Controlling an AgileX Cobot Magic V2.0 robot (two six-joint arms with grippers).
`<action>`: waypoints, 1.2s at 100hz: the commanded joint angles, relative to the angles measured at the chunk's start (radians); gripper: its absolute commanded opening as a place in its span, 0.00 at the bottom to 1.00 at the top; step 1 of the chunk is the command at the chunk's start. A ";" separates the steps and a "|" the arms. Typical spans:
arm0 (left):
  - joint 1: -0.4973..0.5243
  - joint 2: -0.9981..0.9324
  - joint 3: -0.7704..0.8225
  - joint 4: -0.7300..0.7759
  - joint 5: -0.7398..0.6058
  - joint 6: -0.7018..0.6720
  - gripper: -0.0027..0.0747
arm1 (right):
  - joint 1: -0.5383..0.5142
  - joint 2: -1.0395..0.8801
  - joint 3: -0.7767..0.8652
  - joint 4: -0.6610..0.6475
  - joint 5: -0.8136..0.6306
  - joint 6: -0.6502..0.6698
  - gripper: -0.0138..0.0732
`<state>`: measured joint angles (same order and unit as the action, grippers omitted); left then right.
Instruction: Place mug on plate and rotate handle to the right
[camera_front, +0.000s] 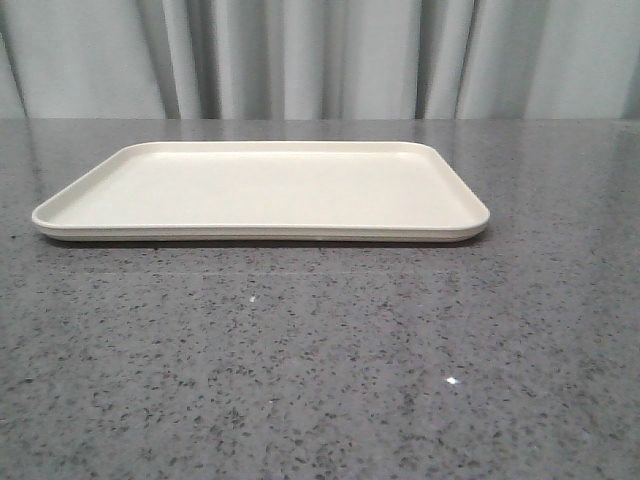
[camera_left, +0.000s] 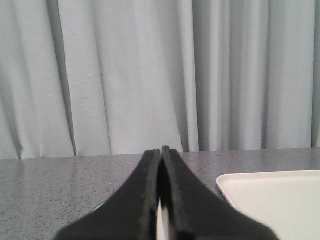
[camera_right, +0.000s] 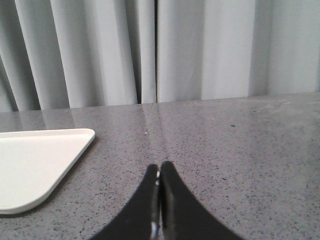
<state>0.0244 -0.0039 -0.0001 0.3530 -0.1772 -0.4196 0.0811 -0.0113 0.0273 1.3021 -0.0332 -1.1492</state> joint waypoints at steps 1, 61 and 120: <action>0.001 -0.029 0.011 -0.015 -0.068 -0.008 0.01 | 0.003 -0.021 0.000 0.004 -0.019 -0.003 0.09; 0.001 -0.029 0.011 -0.015 -0.068 -0.008 0.01 | 0.003 -0.021 0.000 0.004 -0.043 -0.003 0.09; 0.001 -0.029 0.011 -0.015 -0.068 -0.008 0.01 | 0.003 -0.021 0.000 0.004 -0.053 -0.003 0.09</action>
<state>0.0244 -0.0039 -0.0001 0.3530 -0.1772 -0.4196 0.0811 -0.0113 0.0273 1.3021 -0.0608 -1.1492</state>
